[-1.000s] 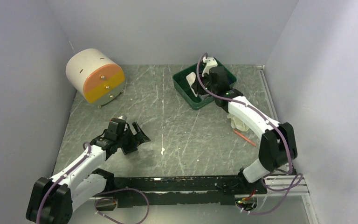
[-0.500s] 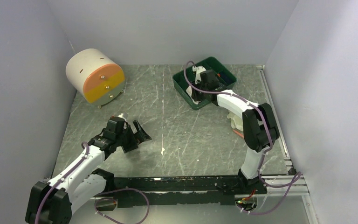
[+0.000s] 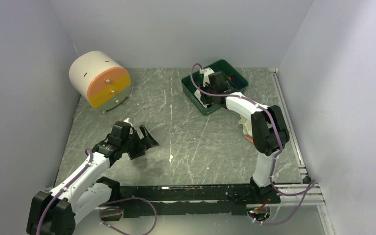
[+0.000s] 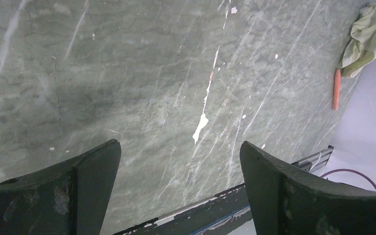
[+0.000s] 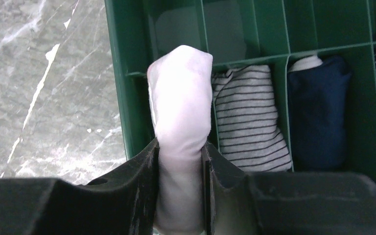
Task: Roll the underwear
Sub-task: Place the underwear in the storage box.
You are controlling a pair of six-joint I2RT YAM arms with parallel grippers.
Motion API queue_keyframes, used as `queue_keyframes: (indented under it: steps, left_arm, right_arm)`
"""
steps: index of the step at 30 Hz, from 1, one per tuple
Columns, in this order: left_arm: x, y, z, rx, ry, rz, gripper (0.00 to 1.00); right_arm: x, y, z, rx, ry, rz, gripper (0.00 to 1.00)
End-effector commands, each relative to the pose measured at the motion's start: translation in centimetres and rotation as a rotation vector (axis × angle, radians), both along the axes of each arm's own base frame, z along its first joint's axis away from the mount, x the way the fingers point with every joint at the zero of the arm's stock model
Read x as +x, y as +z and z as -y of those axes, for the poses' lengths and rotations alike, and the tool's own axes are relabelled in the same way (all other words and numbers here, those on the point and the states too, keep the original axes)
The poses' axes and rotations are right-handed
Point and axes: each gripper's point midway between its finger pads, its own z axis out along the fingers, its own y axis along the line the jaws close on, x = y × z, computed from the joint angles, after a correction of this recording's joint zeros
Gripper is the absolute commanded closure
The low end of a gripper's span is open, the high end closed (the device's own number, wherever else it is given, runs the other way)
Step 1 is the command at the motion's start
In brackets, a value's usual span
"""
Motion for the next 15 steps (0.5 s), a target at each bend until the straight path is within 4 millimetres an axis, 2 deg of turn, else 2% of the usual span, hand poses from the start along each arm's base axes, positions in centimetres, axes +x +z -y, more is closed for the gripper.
queue_keyframes:
  steps: [1,6,15]
  left_arm:
    - [0.6,1.3,0.4,-0.019,-0.012,0.031,0.04]
    - [0.5,1.1,0.3,-0.01,-0.016,0.026,0.04]
    - [0.4,0.9,0.3,-0.017,-0.017,0.021,0.04]
  right_arm:
    - [1.6,0.3,-0.1,-0.043,0.035,0.049,1.0]
    - [0.1,-2.5,0.0,-0.054,0.046,-0.013,1.0]
    - [-1.0,-3.8,0.4,-0.12,0.062,-0.043,1.0]
